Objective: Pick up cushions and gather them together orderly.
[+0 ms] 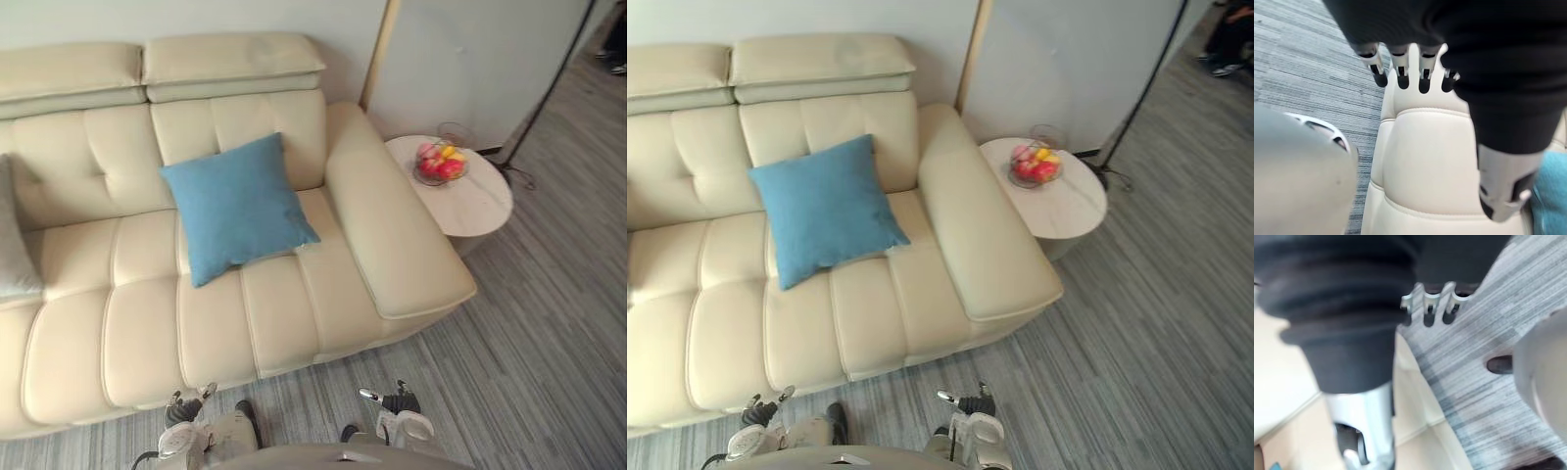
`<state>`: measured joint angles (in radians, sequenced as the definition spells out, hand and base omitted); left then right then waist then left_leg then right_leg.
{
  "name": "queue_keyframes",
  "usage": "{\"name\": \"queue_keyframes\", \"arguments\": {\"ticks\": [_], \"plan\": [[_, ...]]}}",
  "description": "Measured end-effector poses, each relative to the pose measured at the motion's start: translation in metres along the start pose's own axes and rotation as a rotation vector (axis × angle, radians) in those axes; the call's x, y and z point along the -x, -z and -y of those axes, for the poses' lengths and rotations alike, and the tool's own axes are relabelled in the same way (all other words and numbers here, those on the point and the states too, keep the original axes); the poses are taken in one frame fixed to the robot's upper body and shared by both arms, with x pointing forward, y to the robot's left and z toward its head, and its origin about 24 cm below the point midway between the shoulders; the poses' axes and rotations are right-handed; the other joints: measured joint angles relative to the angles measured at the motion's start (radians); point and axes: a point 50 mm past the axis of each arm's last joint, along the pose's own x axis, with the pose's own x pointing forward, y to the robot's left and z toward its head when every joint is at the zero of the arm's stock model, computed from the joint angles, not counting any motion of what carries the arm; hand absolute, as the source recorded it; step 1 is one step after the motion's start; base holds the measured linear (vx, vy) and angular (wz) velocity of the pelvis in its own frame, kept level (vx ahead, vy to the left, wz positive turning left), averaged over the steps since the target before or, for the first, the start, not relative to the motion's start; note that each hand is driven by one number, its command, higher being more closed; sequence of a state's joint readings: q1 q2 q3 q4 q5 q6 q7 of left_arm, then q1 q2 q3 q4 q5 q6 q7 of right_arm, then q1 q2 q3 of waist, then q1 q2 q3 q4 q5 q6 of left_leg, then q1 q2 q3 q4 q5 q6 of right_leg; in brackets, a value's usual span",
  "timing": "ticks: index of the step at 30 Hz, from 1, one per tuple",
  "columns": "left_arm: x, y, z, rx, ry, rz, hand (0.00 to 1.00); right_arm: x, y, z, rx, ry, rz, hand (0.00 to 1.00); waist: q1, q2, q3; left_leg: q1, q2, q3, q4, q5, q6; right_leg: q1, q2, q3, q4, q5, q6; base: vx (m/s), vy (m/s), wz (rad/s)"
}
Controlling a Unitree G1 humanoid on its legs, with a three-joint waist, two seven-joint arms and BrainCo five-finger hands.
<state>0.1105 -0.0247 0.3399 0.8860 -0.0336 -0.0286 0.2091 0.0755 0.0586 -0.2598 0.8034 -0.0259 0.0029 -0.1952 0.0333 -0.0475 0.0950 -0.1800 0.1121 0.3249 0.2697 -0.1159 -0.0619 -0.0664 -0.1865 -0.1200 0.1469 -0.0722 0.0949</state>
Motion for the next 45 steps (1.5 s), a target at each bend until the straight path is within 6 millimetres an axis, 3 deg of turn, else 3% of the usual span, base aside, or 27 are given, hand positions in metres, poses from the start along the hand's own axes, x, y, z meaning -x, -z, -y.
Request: {"name": "queue_keyframes", "arguments": {"ticks": [5, 10, 12, 13, 14, 15, 17, 18, 22, 23, 24, 25, 26, 27, 28, 29, 30, 31, 34, 36, 37, 38, 43, 44, 45], "plan": [[0.0, 0.006, 0.005, -0.062, 0.027, -0.028, 0.0, 0.001, 0.007, 0.004, -0.011, 0.013, -0.027, 0.0, -0.009, 0.006, -0.005, 0.07, -0.034, 0.012, -0.061, -0.003, 0.005, -0.003, 0.015, 0.106, -0.045, 0.039, -0.011, -0.04, 0.081, -0.61], [-0.001, 0.004, 0.01, -0.1, 0.054, -0.031, 0.0, 0.0, 0.006, 0.005, -0.016, 0.017, -0.024, 0.0, -0.02, 0.018, -0.008, 0.112, 0.01, 0.13, -0.053, -0.021, -0.013, -0.065, 0.072, 0.229, -0.028, 0.083, -0.007, 0.05, -0.002, -1.01], [-0.002, 0.003, 0.014, -0.121, 0.067, -0.029, 0.0, -0.002, -0.004, -0.001, -0.014, 0.001, 0.003, 0.0, -0.019, 0.03, -0.006, 0.119, 0.052, 0.226, -0.04, -0.023, -0.003, -0.132, 0.113, 0.173, -0.02, 0.143, -0.043, 0.05, -0.024, -1.79], [-0.002, 0.002, 0.017, -0.119, 0.076, -0.027, 0.0, -0.003, -0.01, -0.002, -0.016, 0.0, 0.025, 0.0, -0.018, 0.043, 0.001, 0.126, 0.072, 0.268, -0.039, -0.021, 0.004, -0.146, 0.124, 0.099, -0.032, 0.174, -0.085, 0.02, -0.043, -1.56], [-0.001, 0.002, 0.019, -0.121, 0.084, -0.03, 0.0, -0.004, -0.013, 0.0, -0.014, 0.006, 0.036, 0.0, -0.023, 0.062, 0.013, 0.133, 0.091, 0.322, -0.037, -0.018, 0.013, -0.159, 0.11, -0.037, -0.029, 0.151, -0.151, 0.01, -0.096, -1.84], [-0.001, -0.002, 0.029, -0.137, 0.114, -0.013, 0.0, -0.007, -0.017, 0.009, 0.002, 0.024, 0.046, 0.0, -0.037, 0.071, 0.021, 0.171, 0.094, 0.398, -0.048, -0.018, 0.011, -0.185, 0.037, -0.276, 0.078, 0.062, -0.177, 0.0, -0.086, -1.45], [0.0, -0.001, 0.028, -0.156, 0.122, -0.01, 0.0, -0.007, -0.01, 0.017, 0.018, 0.041, 0.025, 0.0, -0.042, 0.087, 0.03, 0.226, 0.092, 0.469, -0.043, -0.024, 0.002, -0.173, -0.034, -0.45, 0.146, 0.033, -0.198, 0.02, -0.091, -1.44], [-0.001, 0.001, 0.023, -0.161, 0.111, -0.018, 0.0, -0.009, -0.011, 0.02, 0.038, 0.046, 0.019, 0.0, -0.043, 0.084, 0.027, 0.256, 0.089, 0.463, -0.047, -0.025, -0.006, -0.173, -0.027, -0.478, 0.159, 0.019, -0.195, 0.05, -0.149, -1.53], [0.0, 0.004, 0.025, -0.183, 0.126, -0.028, 0.0, -0.014, -0.014, 0.036, 0.066, 0.083, 0.004, 0.0, -0.038, 0.136, 0.033, 0.287, 0.083, 0.443, -0.146, -0.081, -0.043, -0.236, 0.032, -0.458, 0.192, -0.053, -0.138, 0.03, -0.203, -1.41], [0.0, 0.006, 0.023, -0.189, 0.123, -0.037, 0.0, -0.016, -0.018, 0.037, 0.065, 0.086, 0.017, 0.0, -0.035, 0.149, 0.027, 0.286, 0.095, 0.443, -0.144, -0.108, -0.044, -0.248, 0.025, -0.451, 0.231, -0.089, -0.143, 0.03, -0.185, -1.18], [0.0, 0.009, 0.021, -0.207, 0.12, -0.045, 0.0, -0.015, -0.022, 0.036, 0.051, 0.082, 0.035, 0.0, -0.057, 0.123, 0.039, 0.289, 0.111, 0.459, -0.049, -0.163, -0.047, -0.266, -0.023, -0.397, 0.399, -0.173, -0.186, 0.16, -0.26, -1.11], [0.002, 0.015, 0.021, -0.226, 0.128, -0.063, 0.0, -0.015, -0.018, 0.044, 0.054, 0.099, 0.025, 0.0, -0.06, 0.143, 0.054, 0.281, 0.216, 0.428, 0.169, -0.2, -0.065, -0.235, 0.048, -0.344, 0.409, -0.224, -0.128, 0.22, -0.223, -1.02], [0.002, 0.017, 0.022, -0.215, 0.13, -0.069, 0.0, -0.015, -0.018, 0.046, 0.06, 0.102, 0.023, 0.0, -0.049, 0.155, 0.051, 0.256, 0.257, 0.397, 0.266, -0.195, -0.028, -0.223, 0.076, -0.323, 0.395, -0.227, -0.137, 0.26, -0.217, -1.26], [0.002, 0.012, 0.023, -0.209, 0.132, -0.047, 0.0, -0.015, -0.018, 0.046, 0.06, 0.108, 0.021, 0.0, -0.029, 0.155, 0.053, 0.202, 0.298, 0.317, 0.435, -0.163, 0.075, -0.201, 0.107, -0.278, 0.366, -0.224, -0.159, 0.24, -0.172, -1.25], [0.002, 0.01, 0.023, -0.203, 0.128, -0.037, 0.0, -0.015, -0.018, 0.045, 0.058, 0.111, 0.024, 0.0, -0.023, 0.146, 0.061, 0.151, 0.291, 0.223, 0.536, -0.183, 0.07, -0.173, 0.132, -0.234, 0.335, -0.21, -0.177, 0.3, -0.16, -1.5], [0.001, 0.008, 0.022, -0.189, 0.12, -0.029, 0.0, -0.014, -0.015, 0.044, 0.054, 0.12, 0.013, 0.0, -0.024, 0.145, 0.065, 0.094, 0.252, 0.114, 0.598, -0.207, 0.041, -0.14, 0.157, -0.186, 0.303, -0.205, -0.181, 0.3, -0.08, -1.57], [0.001, 0.005, 0.022, -0.185, 0.12, -0.017, 0.0, -0.013, -0.011, 0.043, 0.05, 0.12, -0.001, 0.0, -0.011, 0.141, 0.067, 0.042, 0.188, 0.013, 0.597, -0.226, 0.02, -0.107, 0.171, -0.131, 0.282, -0.203, -0.182, 0.26, -0.017, -1.36], [0.001, 0.003, 0.022, -0.183, 0.12, -0.008, 0.0, -0.012, -0.007, 0.043, 0.048, 0.122, -0.011, 0.0, -0.003, 0.14, 0.067, 0.024, 0.165, -0.018, 0.583, -0.228, 0.017, -0.099, 0.176, -0.108, 0.278, -0.203, -0.182, 0.28, 0.04, -1.51], [0.002, -0.002, 0.026, -0.153, 0.12, 0.013, 0.0, -0.01, -0.004, 0.039, 0.04, 0.116, -0.016, 0.0, 0.005, 0.137, 0.076, -0.083, 0.073, -0.141, 0.457, -0.234, 0.022, -0.054, 0.207, 0.028, 0.253, -0.19, -0.159, 0.3, 0.131, -1.51], [0.003, -0.006, 0.03, -0.123, 0.124, 0.034, 0.0, -0.008, 0.0, 0.037, 0.032, 0.113, -0.023, 0.0, 0.033, 0.127, 0.077, -0.113, -0.018, -0.328, 0.246, -0.199, -0.02, -0.051, 0.225, 0.167, 0.239, -0.197, -0.123, 0.32, 0.313, -1.79], [0.003, -0.005, 0.031, -0.121, 0.124, 0.033, 0.0, -0.008, -0.001, 0.037, 0.031, 0.113, -0.022, 0.0, 0.033, 0.128, 0.077, -0.114, -0.024, -0.359, 0.202, -0.166, -0.024, -0.052, 0.231, 0.19, 0.24, -0.205, -0.115, 0.34, 0.389, -1.8], [0.003, -0.006, 0.032, -0.114, 0.128, 0.034, 0.0, -0.008, -0.002, 0.034, 0.026, 0.106, -0.019, 0.0, 0.03, 0.123, 0.077, -0.098, -0.035, -0.363, 0.205, -0.095, 0.004, -0.051, 0.238, 0.251, 0.24, -0.223, -0.098, 0.25, 0.278, -1.22], [0.0, -0.018, 0.027, -0.126, 0.118, 0.07, 0.0, -0.003, 0.001, 0.019, -0.024, 0.079, -0.011, 0.0, 0.028, 0.045, 0.073, -0.053, -0.021, -0.168, 0.208, -0.186, 0.05, -0.084, 0.186, 0.288, 0.249, -0.194, -0.044, 0.3, 0.27, -1.08], [0.0, -0.019, 0.027, -0.134, 0.119, 0.073, 0.0, -0.002, -0.002, 0.015, -0.036, 0.068, 0.005, 0.0, 0.033, 0.052, 0.082, -0.026, -0.017, -0.122, 0.197, -0.199, 0.056, -0.118, 0.17, 0.252, 0.308, -0.194, -0.009, 0.25, 0.193, -1.18], [0.0, -0.02, 0.029, -0.148, 0.124, 0.08, 0.0, -0.003, -0.007, 0.009, -0.046, 0.054, 0.017, 0.0, 0.035, 0.04, 0.083, 0.004, -0.015, -0.08, 0.185, -0.203, 0.063, -0.164, 0.146, 0.185, 0.389, -0.192, 0.032, 0.22, 0.147, -1.15]]}}
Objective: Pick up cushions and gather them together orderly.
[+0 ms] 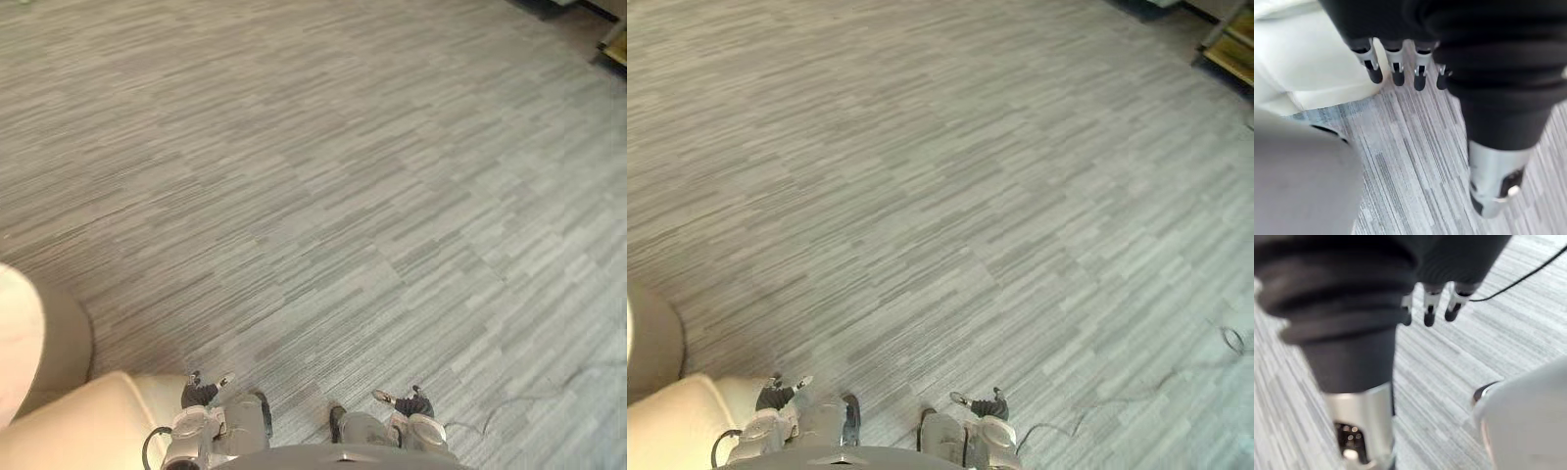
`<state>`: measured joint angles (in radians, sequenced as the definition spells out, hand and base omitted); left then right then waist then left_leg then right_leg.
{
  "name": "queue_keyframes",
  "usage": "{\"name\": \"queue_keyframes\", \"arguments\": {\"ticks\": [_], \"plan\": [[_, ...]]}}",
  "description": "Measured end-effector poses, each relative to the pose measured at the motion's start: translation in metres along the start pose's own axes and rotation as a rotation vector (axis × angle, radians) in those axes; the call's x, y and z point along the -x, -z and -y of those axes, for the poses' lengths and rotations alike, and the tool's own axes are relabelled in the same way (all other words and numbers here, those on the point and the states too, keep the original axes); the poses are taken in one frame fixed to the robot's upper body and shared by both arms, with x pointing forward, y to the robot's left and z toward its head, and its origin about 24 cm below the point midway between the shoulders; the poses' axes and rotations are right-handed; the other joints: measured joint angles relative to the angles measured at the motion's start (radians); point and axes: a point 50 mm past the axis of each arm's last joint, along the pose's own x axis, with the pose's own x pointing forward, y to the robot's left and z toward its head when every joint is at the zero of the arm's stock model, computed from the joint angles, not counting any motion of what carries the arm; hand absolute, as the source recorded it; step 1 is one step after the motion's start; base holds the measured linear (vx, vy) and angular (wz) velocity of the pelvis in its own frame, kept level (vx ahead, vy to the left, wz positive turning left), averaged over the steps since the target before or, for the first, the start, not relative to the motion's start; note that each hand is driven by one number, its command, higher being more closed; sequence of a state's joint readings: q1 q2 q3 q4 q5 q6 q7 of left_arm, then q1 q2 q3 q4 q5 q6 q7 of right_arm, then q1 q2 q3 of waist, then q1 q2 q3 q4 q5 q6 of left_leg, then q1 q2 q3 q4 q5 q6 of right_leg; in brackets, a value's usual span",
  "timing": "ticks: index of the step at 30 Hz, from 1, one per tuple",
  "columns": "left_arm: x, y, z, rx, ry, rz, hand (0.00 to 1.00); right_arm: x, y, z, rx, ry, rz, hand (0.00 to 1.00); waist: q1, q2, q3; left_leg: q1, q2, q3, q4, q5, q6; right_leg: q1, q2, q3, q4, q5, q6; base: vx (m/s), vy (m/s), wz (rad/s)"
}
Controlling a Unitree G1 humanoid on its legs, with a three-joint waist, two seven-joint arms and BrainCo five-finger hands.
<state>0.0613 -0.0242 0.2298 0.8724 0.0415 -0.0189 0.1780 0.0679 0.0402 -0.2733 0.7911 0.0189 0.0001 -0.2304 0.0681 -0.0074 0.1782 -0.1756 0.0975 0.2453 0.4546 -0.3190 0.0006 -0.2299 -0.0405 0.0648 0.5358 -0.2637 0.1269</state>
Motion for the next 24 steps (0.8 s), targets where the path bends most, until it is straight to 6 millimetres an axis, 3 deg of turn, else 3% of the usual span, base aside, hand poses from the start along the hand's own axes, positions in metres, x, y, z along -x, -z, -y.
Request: {"name": "queue_keyframes", "arguments": {"ticks": [1, 3, 4, 6, 7, 8, 9, 10, 11, 12, 13, 15, 16, 18, 19, 21, 24], "plan": [[0.0, -0.002, 0.002, -0.022, 0.01, 0.009, 0.0, -0.001, -0.004, -0.003, -0.008, -0.009, 0.01, 0.0, 0.0, 0.0, 0.002, 0.026, 0.001, 0.04, -0.013, -0.002, 0.003, -0.04, -0.031, -0.089, 0.074, 0.001, 0.012, 0.27, 0.144, -1.11], [-0.001, -0.005, 0.007, -0.045, 0.024, 0.02, 0.0, -0.003, -0.012, -0.007, -0.014, -0.018, 0.028, 0.0, -0.011, 0.009, 0.009, 0.086, 0.01, 0.109, -0.061, -0.005, -0.003, -0.078, -0.1, -0.313, 0.13, -0.015, -0.025, 0.23, 0.074, -0.92], [-0.001, -0.006, 0.006, -0.045, 0.022, 0.022, 0.0, -0.004, -0.016, -0.011, -0.012, -0.029, 0.037, 0.0, -0.009, 0.031, 0.02, 0.128, 0.023, 0.151, -0.095, -0.007, -0.007, -0.094, -0.121, -0.43, 0.135, -0.03, -0.054, 0.27, 0.016, -1.05], [-0.003, -0.008, 0.001, -0.059, 0.01, 0.023, 0.0, -0.006, -0.023, -0.018, -0.002, -0.048, 0.052, 0.0, -0.015, 0.039, 0.027, 0.174, 0.048, 0.198, -0.138, -0.006, -0.009, -0.145, -0.123, -0.574, 0.115, -0.035, -0.098, 0.29, -0.027, -1.12], [-0.004, -0.009, 0.0, -0.065, 0.007, 0.021, 0.0, -0.007, -0.025, -0.018, 0.001, -0.05, 0.054, 0.0, -0.016, 0.041, 0.028, 0.183, 0.052, 0.198, -0.148, -0.006, -0.009, -0.163, -0.115, -0.592, 0.098, -0.03, -0.106, 0.25, -0.078, -0.91], [-0.007, -0.009, -0.003, -0.08, 0.002, 0.013, 0.0, -0.009, -0.029, -0.018, 0.008, -0.048, 0.057, 0.0, -0.02, 0.04, 0.031, 0.204, 0.056, 0.203, -0.165, -0.007, -0.02, -0.179, -0.08, -0.612, -0.002, 0.005, -0.143, 0.38, -0.132, -0.73], [-0.008, -0.007, -0.01, -0.099, -0.013, 0.001, 0.0, -0.008, -0.022, -0.012, 0.012, -0.034, 0.041, 0.0, -0.03, 0.01, 0.032, 0.24, 0.034, 0.205, -0.166, -0.014, -0.047, -0.159, -0.057, -0.593, -0.178, 0.17, -0.205, 0.49, -0.163, -0.54], [-0.009, -0.007, -0.011, -0.102, -0.014, -0.004, 0.0, -0.009, -0.021, -0.009, 0.009, -0.026, 0.039, 0.0, -0.035, 0.012, 0.034, 0.255, 0.038, 0.196, -0.151, -0.027, -0.069, -0.151, -0.052, -0.584, -0.16, 0.194, -0.226, 0.44, -0.127, -0.4], [-0.008, -0.005, -0.006, -0.1, -0.001, -0.012, 0.0, -0.012, -0.028, -0.001, 0.021, 0.0, 0.062, 0.0, -0.037, 0.044, 0.036, 0.247, 0.076, 0.191, -0.095, -0.029, -0.084, -0.143, -0.029, -0.583, -0.15, 0.177, -0.228, 0.35, -0.1, -0.31], [-0.007, -0.006, -0.002, -0.098, 0.008, -0.009, 0.0, -0.014, -0.031, 0.007, 0.031, 0.02, 0.072, 0.0, -0.041, 0.056, 0.04, 0.209, 0.104, 0.179, 0.018, -0.012, -0.106, -0.127, -0.01, -0.573, -0.159, 0.154, -0.226, 0.33, -0.096, -0.4], [-0.007, -0.005, 0.0, -0.097, 0.014, -0.01, 0.0, -0.015, -0.031, 0.01, 0.037, 0.029, 0.074, 0.0, -0.041, 0.063, 0.045, 0.188, 0.124, 0.162, 0.091, 0.005, -0.094, -0.111, 0.001, -0.569, -0.166, 0.147, -0.224, 0.42, -0.121, -0.27], [-0.004, 0.0, 0.005, -0.088, 0.029, -0.027, 0.0, -0.013, -0.024, 0.015, 0.04, 0.05, 0.055, 0.0, -0.035, 0.092, 0.069, 0.072, 0.201, 0.065, 0.444, 0.066, -0.026, -0.007, 0.042, -0.543, -0.194, 0.114, -0.228, 0.39, -0.059, -0.38], [-0.004, -0.003, 0.005, -0.064, 0.027, -0.011, 0.0, -0.011, -0.017, 0.014, 0.036, 0.054, 0.037, 0.0, -0.023, 0.09, 0.072, 0.035, 0.215, 0.031, 0.566, 0.057, -0.012, 0.045, 0.053, -0.521, -0.202, 0.099, -0.227, 0.33, -0.009, -0.45], [-0.004, -0.009, 0.006, -0.074, 0.034, 0.014, 0.0, -0.01, -0.016, 0.012, 0.025, 0.052, 0.038, 0.0, -0.013, 0.082, 0.077, -0.023, 0.205, -0.005, 0.649, 0.047, -0.026, 0.115, 0.051, -0.492, -0.218, 0.092, -0.224, 0.34, 0.017, -0.48], [-0.004, -0.012, 0.007, -0.074, 0.037, 0.031, 0.0, -0.009, -0.016, 0.009, 0.019, 0.048, 0.039, 0.0, -0.009, 0.064, 0.077, -0.08, 0.195, -0.003, 0.644, 0.044, -0.024, 0.16, 0.041, -0.471, -0.251, 0.071, -0.202, 0.36, 0.066, -0.54], [-0.003, -0.015, 0.009, -0.07, 0.047, 0.049, 0.0, -0.009, -0.016, 0.007, 0.016, 0.044, 0.037, 0.0, -0.009, 0.077, 0.07, -0.178, 0.195, -0.004, 0.582, 0.043, -0.023, 0.197, 0.04, -0.452, -0.283, 0.047, -0.183, 0.31, 0.125, -0.4], [-0.004, -0.025, 0.009, -0.058, 0.047, 0.088, 0.0, -0.008, -0.013, 0.003, 0.013, 0.035, 0.026, 0.0, 0.014, 0.069, 0.074, -0.265, 0.141, 0.032, 0.239, 0.06, -0.025, 0.275, 0.003, -0.412, -0.336, 0.018, -0.129, 0.45, 0.287, -0.25]]}}
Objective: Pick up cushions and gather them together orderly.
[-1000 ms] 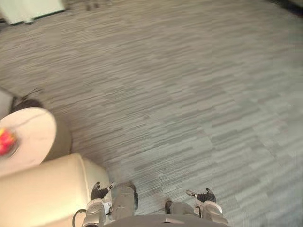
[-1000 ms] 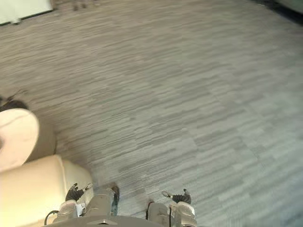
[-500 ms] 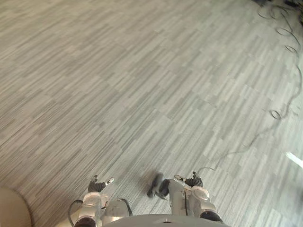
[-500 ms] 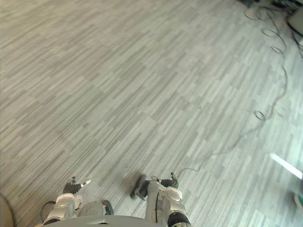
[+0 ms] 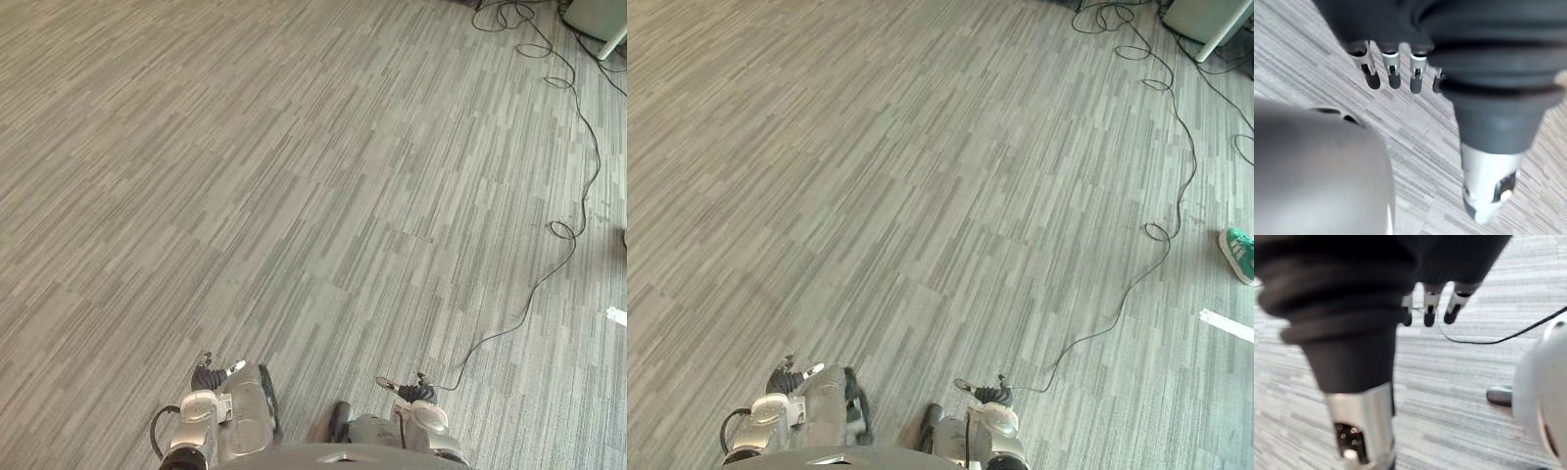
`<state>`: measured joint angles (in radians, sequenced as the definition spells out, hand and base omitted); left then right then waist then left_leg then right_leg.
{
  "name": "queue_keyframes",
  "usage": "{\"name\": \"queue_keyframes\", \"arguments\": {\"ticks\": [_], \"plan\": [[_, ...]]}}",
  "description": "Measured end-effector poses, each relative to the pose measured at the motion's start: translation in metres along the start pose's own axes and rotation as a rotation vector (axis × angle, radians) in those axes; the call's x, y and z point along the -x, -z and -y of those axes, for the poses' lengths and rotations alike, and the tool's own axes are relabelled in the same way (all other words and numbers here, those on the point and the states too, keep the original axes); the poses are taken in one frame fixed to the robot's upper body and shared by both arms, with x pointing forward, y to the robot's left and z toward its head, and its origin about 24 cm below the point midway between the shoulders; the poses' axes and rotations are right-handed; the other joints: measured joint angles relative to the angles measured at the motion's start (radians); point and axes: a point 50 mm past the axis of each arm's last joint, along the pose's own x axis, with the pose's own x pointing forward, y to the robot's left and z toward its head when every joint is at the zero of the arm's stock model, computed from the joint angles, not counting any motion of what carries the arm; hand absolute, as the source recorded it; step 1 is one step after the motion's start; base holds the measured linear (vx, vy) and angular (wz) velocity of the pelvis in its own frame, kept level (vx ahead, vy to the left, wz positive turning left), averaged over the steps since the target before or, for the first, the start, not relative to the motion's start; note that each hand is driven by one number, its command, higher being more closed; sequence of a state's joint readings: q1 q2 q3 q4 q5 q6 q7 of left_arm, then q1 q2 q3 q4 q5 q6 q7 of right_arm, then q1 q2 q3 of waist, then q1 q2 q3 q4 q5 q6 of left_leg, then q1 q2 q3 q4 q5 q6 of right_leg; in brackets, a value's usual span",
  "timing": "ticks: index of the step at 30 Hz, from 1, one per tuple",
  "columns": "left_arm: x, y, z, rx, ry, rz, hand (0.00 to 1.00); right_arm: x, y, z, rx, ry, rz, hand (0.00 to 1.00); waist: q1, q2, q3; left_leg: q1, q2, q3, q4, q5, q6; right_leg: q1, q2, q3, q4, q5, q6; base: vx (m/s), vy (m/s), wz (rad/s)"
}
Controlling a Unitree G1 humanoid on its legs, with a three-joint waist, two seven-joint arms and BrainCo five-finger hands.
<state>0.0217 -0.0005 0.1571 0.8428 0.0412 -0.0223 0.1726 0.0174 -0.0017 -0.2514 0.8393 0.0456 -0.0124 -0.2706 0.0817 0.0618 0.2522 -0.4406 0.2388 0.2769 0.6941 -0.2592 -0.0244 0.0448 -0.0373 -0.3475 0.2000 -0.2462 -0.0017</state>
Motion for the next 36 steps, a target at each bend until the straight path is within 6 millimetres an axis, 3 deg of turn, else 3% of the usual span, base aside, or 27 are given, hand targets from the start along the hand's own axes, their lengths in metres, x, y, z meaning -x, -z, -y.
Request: {"name": "queue_keyframes", "arguments": {"ticks": [1, 2, 3, 4, 5, 7, 9, 11, 12, 13, 14, 15, 17, 20, 23, 24, 25, 26, 27, 28, 29, 30, 31, 33, 34, 35, 36], "plan": [[0.0, -0.002, 0.001, 0.006, 0.002, 0.006, 0.0, 0.0, 0.0, 0.001, -0.003, 0.005, -0.004, 0.0, 0.007, -0.006, 0.002, -0.004, -0.03, -0.002, -0.148, 0.045, -0.008, 0.023, -0.022, 0.008, -0.01, -0.014, 0.024, 0.37, 0.253, -0.18], [0.0, -0.003, 0.001, 0.011, 0.003, 0.011, 0.0, -0.001, 0.0, 0.003, -0.002, 0.009, -0.004, 0.0, 0.013, -0.015, 0.001, -0.008, -0.057, -0.001, -0.258, 0.153, -0.011, 0.043, -0.049, 0.021, -0.013, -0.035, 0.057, 0.38, 0.271, -0.22], [0.0, -0.003, 0.0, 0.011, -0.001, 0.011, 0.0, -0.001, 0.001, 0.003, -0.001, 0.009, -0.005, 0.0, 0.02, -0.025, -0.003, -0.001, -0.067, 0.009, -0.279, 0.211, -0.007, 0.049, -0.064, 0.036, -0.015, -0.043, 0.068, 0.43, 0.268, -0.28], [-0.002, -0.005, -0.003, 0.008, -0.009, 0.016, 0.0, -0.001, 0.004, 0.0, 0.006, 0.0, -0.024, 0.0, 0.026, -0.062, -0.022, 0.019, -0.112, 0.048, -0.267, 0.163, 0.029, 0.064, -0.096, 0.088, -0.046, -0.039, 0.048, 0.46, 0.229, -0.24], [-0.002, -0.005, -0.004, 0.016, -0.014, 0.02, 0.0, -0.002, 0.003, -0.003, 0.003, -0.003, -0.028, 0.0, 0.025, -0.065, -0.022, 0.014, -0.111, 0.052, -0.233, 0.147, 0.055, 0.072, -0.093, 0.109, -0.054, -0.012, 0.032, 0.6, 0.268, -0.23], [-0.003, -0.006, -0.008, 0.027, -0.027, 0.019, 0.0, -0.002, 0.005, -0.003, -0.008, 0.001, -0.046, 0.0, 0.032, -0.07, -0.024, 0.014, -0.104, 0.058, -0.131, 0.093, 0.086, 0.103, -0.109, 0.15, -0.042, 0.041, 0.037, 0.56, 0.278, -0.07], [-0.002, -0.001, -0.01, 0.009, -0.03, 0.0, 0.0, 0.0, 0.011, -0.003, -0.023, 0.008, -0.067, 0.0, 0.036, -0.098, -0.043, 0.069, -0.137, 0.075, -0.106, 0.042, 0.115, 0.074, -0.158, 0.188, 0.111, 0.079, 0.095, 0.57, 0.338, -0.1], [-0.001, 0.008, -0.009, -0.03, -0.013, -0.031, 0.0, 0.0, 0.012, 0.001, -0.033, 0.017, -0.073, 0.0, 0.023, -0.099, -0.054, 0.166, -0.169, 0.077, -0.152, -0.058, 0.105, -0.062, -0.203, 0.249, 0.478, 0.158, 0.179, 0.46, 0.24, -0.09], [-0.002, 0.007, -0.009, -0.043, -0.009, -0.031, 0.0, 0.0, 0.013, 0.001, -0.033, 0.017, -0.077, 0.0, 0.015, -0.105, -0.052, 0.184, -0.181, 0.074, -0.155, -0.07, 0.108, -0.105, -0.214, 0.267, 0.586, 0.186, 0.192, 0.48, 0.155, 0.27], [-0.002, 0.007, -0.009, -0.066, -0.002, -0.039, 0.0, 0.002, 0.018, 0.002, -0.031, 0.019, -0.088, 0.0, 0.001, -0.116, -0.046, 0.228, -0.197, 0.068, -0.156, -0.082, 0.111, -0.182, -0.234, 0.283, 0.791, 0.195, 0.193, 0.36, 0.049, 0.3], [-0.002, 0.009, -0.008, -0.075, 0.002, -0.046, 0.0, 0.003, 0.021, 0.004, -0.029, 0.023, -0.096, 0.0, -0.003, -0.115, -0.045, 0.253, -0.199, 0.066, -0.159, -0.088, 0.113, -0.212, -0.237, 0.277, 0.868, 0.19, 0.186, 0.44, 0.013, 0.21], [0.0, 0.014, -0.006, -0.085, 0.009, -0.06, 0.0, 0.002, 0.02, 0.01, -0.024, 0.037, -0.086, 0.0, -0.008, -0.11, -0.041, 0.339, -0.201, 0.067, -0.192, -0.09, 0.115, -0.285, -0.235, 0.246, 1.005, 0.153, 0.15, 0.34, -0.006, 0.04], [0.001, 0.015, -0.004, -0.092, 0.014, -0.061, 0.0, 0.002, 0.019, 0.014, -0.007, 0.042, -0.079, 0.0, -0.022, -0.089, -0.037, 0.436, -0.194, 0.064, -0.264, -0.093, 0.109, -0.362, -0.228, 0.178, 1.037, 0.106, 0.108, 0.35, -0.015, -0.02], [0.001, 0.016, -0.003, -0.099, 0.017, -0.066, 0.0, 0.001, 0.011, 0.013, -0.021, 0.035, -0.043, 0.0, -0.045, -0.094, -0.043, 0.532, -0.182, 0.053, -0.345, -0.122, 0.059, -0.488, -0.221, 0.096, 0.935, 0.051, 0.096, 0.42, -0.077, 0.1], [0.001, 0.014, 0.006, -0.129, 0.05, -0.056, 0.0, -0.002, 0.004, 0.016, -0.06, 0.048, -0.024, 0.0, -0.054, -0.081, -0.039, 0.637, -0.145, 0.047, -0.419, -0.15, 0.015, -0.572, -0.173, 0.045, 0.566, 0.047, 0.074, 0.46, -0.19, 0.09], [0.001, 0.013, 0.007, -0.134, 0.054, -0.056, 0.0, -0.002, 0.003, 0.017, -0.06, 0.049, -0.022, 0.0, -0.059, -0.076, -0.037, 0.658, -0.136, 0.046, -0.44, -0.152, 0.011, -0.57, -0.157, 0.045, 0.441, 0.078, 0.074, 0.42, -0.197, 0.25], [0.001, 0.013, 0.008, -0.151, 0.062, -0.052, 0.0, -0.002, 0.005, 0.017, -0.056, 0.049, -0.031, 0.0, -0.072, -0.082, -0.038, 0.69, -0.139, 0.03, -0.477, -0.148, 0.005, -0.557, -0.143, 0.064, 0.225, 0.149, 0.086, 0.47, -0.221, 0.41], [0.001, 0.013, 0.008, -0.164, 0.066, -0.051, 0.0, -0.002, 0.007, 0.018, -0.054, 0.051, -0.039, 0.0, -0.085, -0.09, -0.04, 0.705, -0.147, 0.011, -0.496, -0.144, -0.002, -0.551, -0.139, 0.071, 0.137, 0.183, 0.094, 0.5, -0.231, 0.51], [0.001, 0.017, 0.006, -0.188, 0.069, -0.062, 0.0, -0.003, 0.009, 0.021, -0.046, 0.057, -0.054, 0.0, -0.093, -0.097, -0.039, 0.746, -0.157, -0.025, -0.523, -0.14, -0.012, -0.545, -0.134, 0.11, 0.065, 0.308, 0.074, 0.51, -0.241, 0.35], [0.002, 0.019, 0.009, -0.197, 0.08, -0.073, 0.0, -0.003, 0.011, 0.023, -0.04, 0.062, -0.067, 0.0, -0.097, -0.096, -0.044, 0.766, -0.145, -0.043, -0.527, -0.134, -0.02, -0.53, -0.122, 0.122, 0.066, 0.394, 0.043, 0.5, -0.221, 0.18], [0.004, 0.025, 0.015, -0.195, 0.099, -0.094, 0.0, -0.005, 0.011, 0.031, -0.027, 0.081, -0.067, 0.0, -0.098, -0.055, -0.046, 0.774, -0.115, -0.062, -0.518, -0.102, -0.036, -0.542, -0.107, 0.117, 0.12, 0.407, 0.019, 0.5, -0.222, 0.01], [0.005, 0.026, 0.021, -0.194, 0.116, -0.101, 0.0, -0.007, 0.01, 0.039, -0.028, 0.103, -0.069, 0.0, -0.099, -0.017, -0.048, 0.767, -0.088, -0.091, -0.494, -0.056, -0.048, -0.553, -0.089, 0.107, 0.181, 0.348, 0.002, 0.49, -0.226, -0.03], [0.005, 0.025, 0.024, -0.196, 0.124, -0.099, 0.0, -0.007, 0.01, 0.042, -0.038, 0.115, -0.076, 0.0, -0.1, -0.003, -0.048, 0.765, -0.077, -0.1, -0.475, -0.031, -0.054, -0.551, -0.078, 0.101, 0.205, 0.326, -0.008, 0.51, -0.247, -0.11], [0.005, 0.026, 0.024, -0.188, 0.123, -0.1, 0.0, -0.007, 0.015, 0.049, -0.062, 0.141, -0.102, 0.0, -0.101, 0.022, -0.057, 0.719, -0.037, -0.156, -0.316, 0.096, -0.056, -0.519, -0.041, 0.084, 0.259, 0.243, -0.023, 0.65, -0.274, -0.2], [0.005, 0.026, 0.023, -0.18, 0.117, -0.104, 0.0, -0.006, 0.019, 0.049, -0.06, 0.141, -0.116, 0.0, -0.11, 0.025, -0.056, 0.676, -0.019, -0.194, -0.182, 0.205, -0.057, -0.469, -0.025, 0.079, 0.257, 0.204, -0.029, 0.65, -0.205, -0.15], [0.006, 0.027, 0.022, -0.176, 0.114, -0.105, 0.0, -0.004, 0.023, 0.049, -0.056, 0.141, -0.125, 0.0, -0.111, 0.028, -0.055, 0.617, -0.004, -0.233, -0.034, 0.352, -0.064, -0.411, -0.007, 0.077, 0.238, 0.172, -0.035, 0.52, -0.124, -0.09], [0.006, 0.027, 0.022, -0.171, 0.115, -0.103, 0.0, -0.003, 0.025, 0.049, -0.053, 0.142, -0.13, 0.0, -0.11, 0.032, -0.056, 0.573, 0.004, -0.25, 0.078, 0.357, -0.074, -0.381, 0.004, 0.077, 0.225, 0.155, -0.041, 0.72, -0.12, -0.27]]}}
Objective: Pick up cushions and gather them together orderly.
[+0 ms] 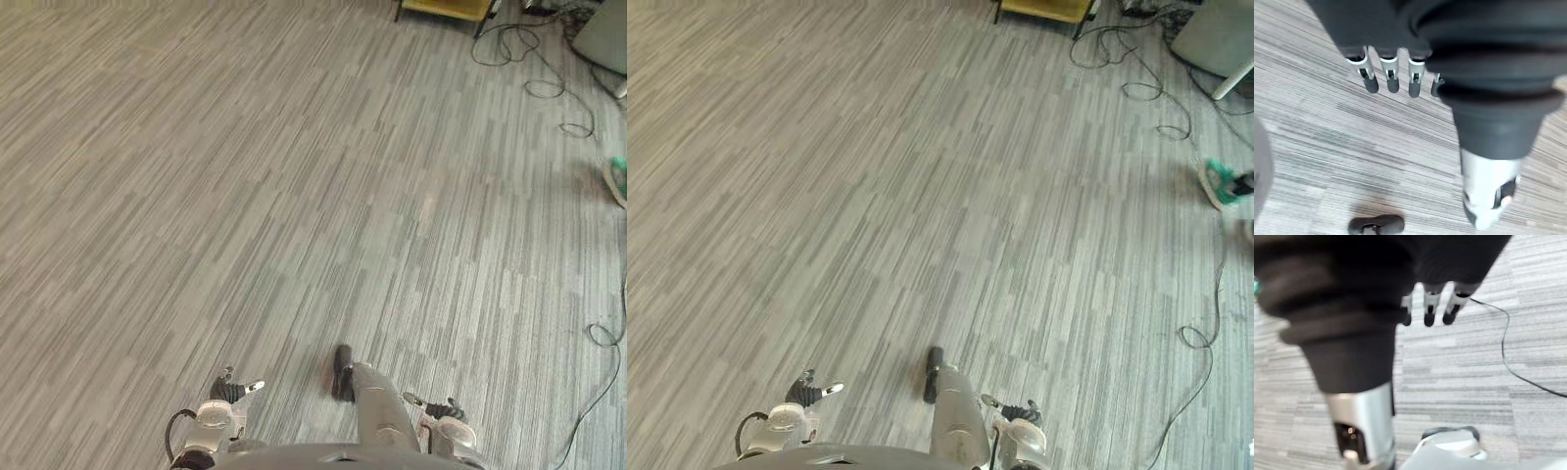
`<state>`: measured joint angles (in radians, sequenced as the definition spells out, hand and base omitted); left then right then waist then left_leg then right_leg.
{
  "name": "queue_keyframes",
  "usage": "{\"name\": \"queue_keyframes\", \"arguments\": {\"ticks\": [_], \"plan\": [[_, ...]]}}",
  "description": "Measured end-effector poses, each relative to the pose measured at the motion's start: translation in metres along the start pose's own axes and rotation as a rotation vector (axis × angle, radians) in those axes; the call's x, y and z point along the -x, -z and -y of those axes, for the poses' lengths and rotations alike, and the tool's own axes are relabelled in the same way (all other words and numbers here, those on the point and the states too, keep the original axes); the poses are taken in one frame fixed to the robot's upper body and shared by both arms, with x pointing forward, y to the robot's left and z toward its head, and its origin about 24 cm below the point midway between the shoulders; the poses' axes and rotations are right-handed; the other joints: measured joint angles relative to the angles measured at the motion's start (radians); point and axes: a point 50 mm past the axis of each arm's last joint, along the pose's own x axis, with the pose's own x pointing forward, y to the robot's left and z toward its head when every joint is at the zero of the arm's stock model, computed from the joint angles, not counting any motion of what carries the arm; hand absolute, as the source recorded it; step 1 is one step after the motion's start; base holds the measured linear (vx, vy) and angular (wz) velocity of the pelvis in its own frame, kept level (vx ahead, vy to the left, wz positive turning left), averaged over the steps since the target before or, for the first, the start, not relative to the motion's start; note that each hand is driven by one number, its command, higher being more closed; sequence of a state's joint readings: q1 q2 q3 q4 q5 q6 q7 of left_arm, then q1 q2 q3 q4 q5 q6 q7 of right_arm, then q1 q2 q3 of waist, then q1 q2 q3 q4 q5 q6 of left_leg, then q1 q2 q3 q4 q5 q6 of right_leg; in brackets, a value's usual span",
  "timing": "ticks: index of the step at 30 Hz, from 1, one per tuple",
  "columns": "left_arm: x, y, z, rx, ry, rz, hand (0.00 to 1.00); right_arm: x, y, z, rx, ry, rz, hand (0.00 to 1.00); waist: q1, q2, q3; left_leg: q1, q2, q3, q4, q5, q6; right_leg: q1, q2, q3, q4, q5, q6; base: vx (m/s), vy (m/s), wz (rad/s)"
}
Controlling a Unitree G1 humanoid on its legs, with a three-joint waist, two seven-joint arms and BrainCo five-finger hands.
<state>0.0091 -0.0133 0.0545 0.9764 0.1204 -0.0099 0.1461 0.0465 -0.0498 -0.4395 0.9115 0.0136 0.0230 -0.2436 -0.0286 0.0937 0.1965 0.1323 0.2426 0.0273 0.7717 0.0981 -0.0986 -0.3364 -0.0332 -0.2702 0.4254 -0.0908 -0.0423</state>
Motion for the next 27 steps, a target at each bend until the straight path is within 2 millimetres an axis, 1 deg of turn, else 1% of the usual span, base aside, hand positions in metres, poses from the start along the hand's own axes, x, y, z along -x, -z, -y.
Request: {"name": "queue_keyframes", "arguments": {"ticks": [1, 2, 3, 5, 6, 7, 8, 9, 10, 11, 12, 13, 14, 15, 16, 17, 18, 19, 20, 21, 22, 23, 24, 25, 26, 27], "plan": [[0.0, -0.001, 0.0, 0.016, 0.0, 0.009, 0.0, 0.0, 0.002, 0.001, 0.003, 0.001, 0.0, 0.0, 0.013, 0.004, 0.002, -0.119, 0.033, 0.01, 0.272, -0.074, 0.01, 0.08, 0.034, 0.017, -0.022, -0.046, -0.016, 0.55, -0.065, -0.38], [0.001, 0.001, -0.001, 0.019, 0.0, 0.005, 0.0, 0.001, 0.004, 0.001, -0.002, 0.0, -0.006, 0.0, 0.025, 0.001, 0.004, -0.184, 0.05, 0.039, 0.392, -0.139, 0.03, 0.136, 0.049, 0.033, -0.036, -0.07, -0.014, 0.6, -0.042, -0.47], [0.001, 0.0, -0.004, 0.024, -0.007, 0.016, 0.0, 0.001, 0.007, 0.001, -0.008, 0.001, -0.017, 0.0, 0.034, -0.002, 0.004, -0.238, 0.051, 0.063, 0.45, -0.192, 0.05, 0.191, 0.053, 0.048, -0.054, -0.087, -0.008, 0.46, 0.029, -0.41], [0.003, -0.001, -0.008, 0.036, -0.022, 0.037, 0.0, 0.002, 0.007, 0.0, 0.0, -0.004, -0.016, 0.0, 0.058, -0.008, 0.005, -0.365, 0.046, 0.117, 0.45, -0.259, 0.058, 0.284, 0.05, 0.088, -0.104, -0.11, 0.016, 0.48, 0.1, -0.4], [0.003, -0.003, -0.008, 0.051, -0.025, 0.044, 0.0, 0.002, 0.005, -0.002, -0.003, -0.01, -0.009, 0.0, 0.062, -0.005, 0.004, -0.398, 0.044, 0.126, 0.432, -0.274, 0.062, 0.309, 0.047, 0.096, -0.122, -0.115, 0.022, 0.45, 0.177, -0.27], [0.004, -0.006, -0.009, 0.065, -0.03, 0.062, 0.0, 0.003, 0.005, -0.005, 0.005, -0.02, -0.007, 0.0, 0.069, -0.006, 0.005, -0.475, 0.025, 0.153, 0.336, -0.317, 0.064, 0.374, 0.023, 0.106, -0.171, -0.126, 0.042, 0.48, 0.235, -0.16], [0.004, -0.008, -0.009, 0.064, -0.029, 0.07, 0.0, 0.003, 0.009, -0.006, 0.013, -0.024, -0.022, 0.0, 0.077, -0.014, 0.001, -0.506, 0.001, 0.186, 0.187, -0.331, 0.063, 0.409, -0.005, 0.113, -0.198, -0.133, 0.056, 0.38, 0.199, -0.18], [0.004, -0.009, -0.009, 0.064, -0.029, 0.074, 0.0, 0.004, 0.01, -0.006, 0.014, -0.025, -0.027, 0.0, 0.084, -0.016, -0.002, -0.507, -0.01, 0.203, 0.091, -0.331, 0.063, 0.421, -0.017, 0.121, -0.207, -0.139, 0.066, 0.48, 0.293, -0.32], [0.004, -0.009, -0.007, 0.058, -0.025, 0.074, 0.0, 0.003, 0.009, -0.007, 0.018, -0.028, -0.024, 0.0, 0.093, 0.001, -0.012, -0.502, -0.033, 0.218, -0.259, -0.266, 0.046, 0.449, -0.033, 0.144, -0.214, -0.169, 0.118, 0.4, 0.266, -0.37], [0.004, -0.008, -0.006, 0.071, -0.021, 0.07, 0.0, 0.003, 0.008, -0.006, 0.018, -0.026, -0.019, 0.0, 0.099, 0.011, -0.017, -0.49, -0.04, 0.227, -0.299, -0.161, 0.109, 0.461, -0.035, 0.155, -0.213, -0.181, 0.141, 0.64, 0.375, -0.31], [0.003, -0.01, -0.011, 0.075, -0.037, 0.073, 0.0, 0.006, 0.013, -0.013, 0.02, -0.044, -0.038, 0.0, 0.099, -0.04, -0.018, -0.447, -0.084, 0.282, -0.341, -0.174, 0.108, 0.478, -0.075, 0.178, -0.232, -0.182, 0.144, 0.44, 0.223, -0.13], [0.002, -0.011, -0.012, 0.074, -0.042, 0.074, 0.0, 0.006, 0.012, -0.016, 0.019, -0.054, -0.034, 0.0, 0.099, -0.044, -0.02, -0.441, -0.091, 0.282, -0.35, -0.172, 0.113, 0.481, -0.07, 0.177, -0.254, -0.174, 0.133, 0.51, 0.196, -0.14], [0.002, -0.01, -0.016, 0.08, -0.05, 0.073, 0.0, 0.008, 0.011, -0.025, 0.008, -0.072, -0.03, 0.0, 0.112, -0.051, -0.018, -0.455, -0.081, 0.282, -0.291, -0.19, 0.089, 0.506, -0.029, 0.19, -0.32, -0.057, 0.071, 0.35, 0.111, -0.09], [0.001, -0.011, -0.02, 0.083, -0.058, 0.081, 0.0, 0.008, 0.011, -0.026, 0.006, -0.074, -0.029, 0.0, 0.116, -0.055, -0.016, -0.47, -0.074, 0.283, -0.237, -0.198, 0.095, 0.522, -0.035, 0.165, -0.333, -0.04, 0.067, 0.4, 0.151, -0.1], [0.001, -0.014, -0.021, 0.099, -0.061, 0.093, 0.0, 0.007, 0.012, -0.026, 0.007, -0.074, -0.04, 0.0, 0.127, -0.059, -0.017, -0.506, -0.09, 0.267, -0.183, -0.234, 0.085, 0.543, -0.049, 0.185, -0.333, -0.024, 0.084, 0.37, 0.193, 0.05], [0.002, -0.005, -0.019, 0.099, -0.057, 0.06, 0.0, 0.008, 0.018, -0.022, 0.015, -0.065, -0.06, 0.0, 0.122, -0.059, -0.051, -0.476, -0.123, 0.213, -0.312, -0.236, 0.105, 0.541, -0.056, 0.207, -0.309, -0.034, 0.098, 0.36, 0.221, 0.0], [0.003, 0.001, -0.022, 0.115, -0.065, 0.039, 0.0, 0.009, 0.021, -0.021, 0.014, -0.063, -0.066, 0.0, 0.117, -0.076, -0.07, -0.457, -0.151, 0.234, -0.3, -0.266, 0.149, 0.528, -0.082, 0.226, -0.236, -0.078, 0.108, 0.29, 0.176, 0.03], [0.003, 0.004, -0.022, 0.117, -0.069, 0.03, 0.0, 0.009, 0.023, -0.021, 0.017, -0.065, -0.071, 0.0, 0.116, -0.086, -0.08, -0.45, -0.163, 0.243, -0.302, -0.288, 0.15, 0.503, -0.098, 0.231, -0.179, -0.092, 0.111, 0.32, 0.158, -0.02], [0.003, 0.006, -0.024, 0.11, -0.072, 0.024, 0.0, 0.01, 0.026, -0.022, 0.016, -0.073, -0.079, 0.0, 0.114, -0.102, -0.091, -0.426, -0.191, 0.254, -0.303, -0.322, 0.158, 0.429, -0.13, 0.255, 0.007, -0.109, 0.152, 0.41, 0.168, -0.03], [0.003, 0.006, -0.024, 0.105, -0.072, 0.024, 0.0, 0.011, 0.027, -0.023, 0.017, -0.076, -0.083, 0.0, 0.112, -0.113, -0.088, -0.403, -0.208, 0.26, -0.304, -0.342, 0.159, 0.361, -0.148, 0.279, 0.164, -0.092, 0.187, 0.42, 0.165, -0.03], [0.003, 0.005, -0.027, 0.092, -0.075, 0.024, 0.0, 0.012, 0.029, -0.023, 0.014, -0.08, -0.085, 0.0, 0.105, -0.127, -0.079, -0.361, -0.231, 0.263, -0.31, -0.365, 0.16, 0.278, -0.162, 0.303, 0.387, -0.038, 0.246, 0.5, 0.143, 0.08], [0.003, 0.009, -0.03, 0.071, -0.077, 0.001, 0.0, 0.012, 0.028, -0.023, 0.005, -0.088, -0.076, 0.0, 0.084, -0.135, -0.07, -0.281, -0.255, 0.257, -0.331, -0.389, 0.167, 0.188, -0.177, 0.275, 0.634, -0.021, 0.237, 0.51, 0.103, 0.13], [0.003, 0.014, -0.029, 0.055, -0.07, -0.02, 0.0, 0.012, 0.024, -0.022, 0.004, -0.088, -0.056, 0.0, 0.075, -0.128, -0.066, -0.21, -0.26, 0.257, -0.365, -0.399, 0.17, 0.146, -0.182, 0.219, 0.721, -0.046, 0.189, 0.59, 0.094, 0.08], [0.003, 0.013, -0.026, 0.046, -0.061, -0.019, 0.0, 0.012, 0.023, -0.022, 0.001, -0.09, -0.044, 0.0, 0.071, -0.126, -0.066, -0.141, -0.261, 0.258, -0.417, -0.403, 0.165, 0.11, -0.185, 0.151, 0.732, -0.079, 0.145, 0.4, 0.049, -0.02], [0.003, 0.013, -0.025, 0.043, -0.057, -0.019, 0.0, 0.013, 0.023, -0.023, 0.0, -0.093, -0.042, 0.0, 0.069, -0.126, -0.068, -0.111, -0.261, 0.258, -0.442, -0.404, 0.163, 0.087, -0.187, 0.117, 0.722, -0.094, 0.135, 0.38, 0.028, 0.0], [0.003, 0.012, -0.024, 0.043, -0.053, -0.018, 0.0, 0.013, 0.021, -0.024, -0.007, -0.097, -0.029, 0.0, 0.066, -0.127, -0.067, -0.071, -0.26, 0.255, -0.477, -0.408, 0.154, 0.039, -0.189, 0.066, 0.678, -0.119, 0.119, 0.41, -0.009, 0.07]]}}
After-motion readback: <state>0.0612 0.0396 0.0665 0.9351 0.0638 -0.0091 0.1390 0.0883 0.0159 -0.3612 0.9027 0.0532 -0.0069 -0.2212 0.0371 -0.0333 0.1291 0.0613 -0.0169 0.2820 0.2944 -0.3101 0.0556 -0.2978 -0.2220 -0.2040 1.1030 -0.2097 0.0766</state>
